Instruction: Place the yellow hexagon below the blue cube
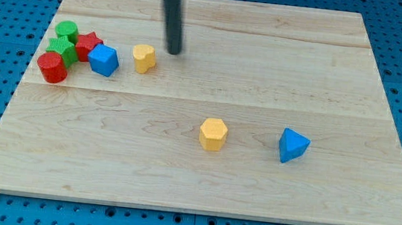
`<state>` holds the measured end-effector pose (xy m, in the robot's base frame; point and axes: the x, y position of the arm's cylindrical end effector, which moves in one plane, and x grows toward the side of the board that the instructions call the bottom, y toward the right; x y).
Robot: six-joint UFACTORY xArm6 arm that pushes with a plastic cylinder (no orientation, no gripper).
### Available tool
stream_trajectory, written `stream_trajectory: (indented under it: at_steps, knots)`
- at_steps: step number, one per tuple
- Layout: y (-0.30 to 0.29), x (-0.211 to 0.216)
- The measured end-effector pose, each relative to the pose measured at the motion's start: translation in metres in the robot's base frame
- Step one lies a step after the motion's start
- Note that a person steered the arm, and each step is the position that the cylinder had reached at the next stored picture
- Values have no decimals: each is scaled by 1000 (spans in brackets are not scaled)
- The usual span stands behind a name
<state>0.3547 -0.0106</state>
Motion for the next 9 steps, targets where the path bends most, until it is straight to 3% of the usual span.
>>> stream_trajectory:
  at_steps: [1,2,3,4,5,6,7,8,9]
  knots:
    - [81,88]
    - [112,145]
    - [38,169]
    - [7,170]
    - [-74,139]
    - [-76,142]
    - [-18,147]
    - [-46,102]
    - [-116,78]
